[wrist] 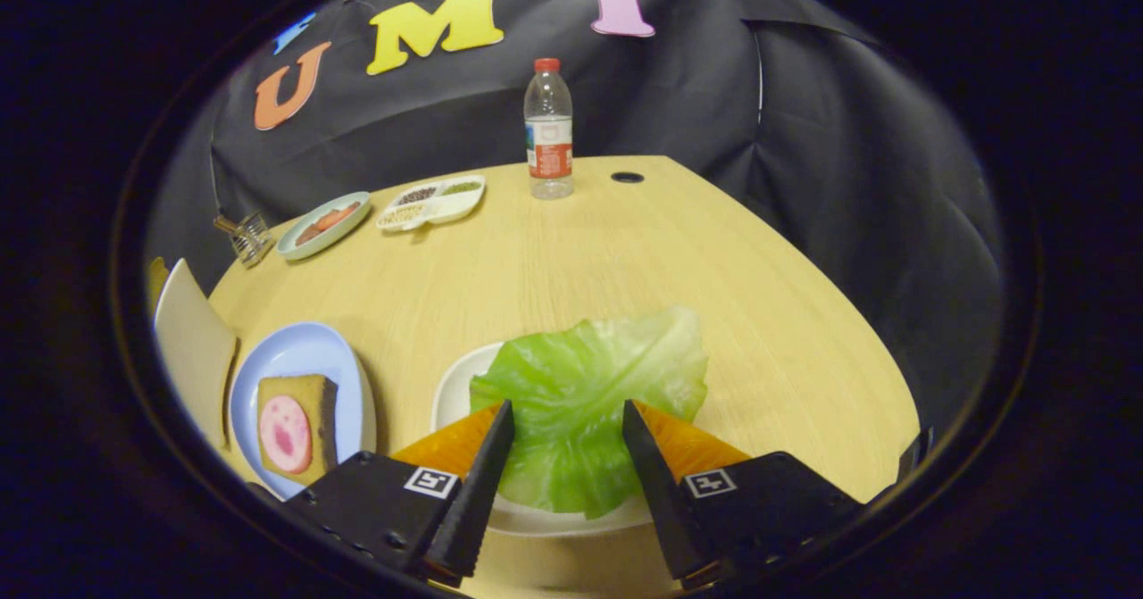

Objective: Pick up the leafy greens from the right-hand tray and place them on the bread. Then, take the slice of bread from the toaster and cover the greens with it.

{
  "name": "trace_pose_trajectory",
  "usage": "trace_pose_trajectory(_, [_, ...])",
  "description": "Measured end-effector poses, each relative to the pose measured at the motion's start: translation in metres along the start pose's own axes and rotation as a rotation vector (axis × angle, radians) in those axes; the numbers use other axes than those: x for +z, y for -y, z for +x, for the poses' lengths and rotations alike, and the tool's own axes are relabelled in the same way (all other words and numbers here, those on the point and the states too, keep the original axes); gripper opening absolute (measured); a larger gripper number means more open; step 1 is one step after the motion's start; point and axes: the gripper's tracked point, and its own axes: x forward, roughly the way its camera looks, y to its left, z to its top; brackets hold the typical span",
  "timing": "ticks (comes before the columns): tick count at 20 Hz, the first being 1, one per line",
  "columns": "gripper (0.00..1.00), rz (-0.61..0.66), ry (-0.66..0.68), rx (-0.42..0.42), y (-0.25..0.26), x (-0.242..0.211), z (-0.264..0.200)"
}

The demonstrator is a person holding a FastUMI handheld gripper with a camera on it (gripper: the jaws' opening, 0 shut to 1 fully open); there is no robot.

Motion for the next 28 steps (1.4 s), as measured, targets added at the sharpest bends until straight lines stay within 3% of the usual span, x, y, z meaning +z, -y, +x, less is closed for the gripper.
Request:
trace_pose_trajectory(3, [0.59,-0.009,-0.009,0.012,-0.005,0.000,0.002])
trace_pose_trajectory(6, [0.31,0.022,-0.016,0.019,-0.005,0.001,0.002])
trace_pose_trajectory(8, [0.30,0.040,-0.023,0.033,-0.009,0.000,0.002])
trace_pose_trajectory(10, [0.01,0.079,-0.032,0.043,-0.009,0.002,0.001])
trace_pose_trajectory(19, [0.01,0.073,0.064,0.152,-0.054,0.030,-0.057])
trace_pose_trajectory(25, [0.01,0.056,0.043,0.323,-0.137,0.019,-0.089])
trace_pose_trajectory(28, [0.01,0.012,0.026,0.349,-0.170,0.008,-0.088])
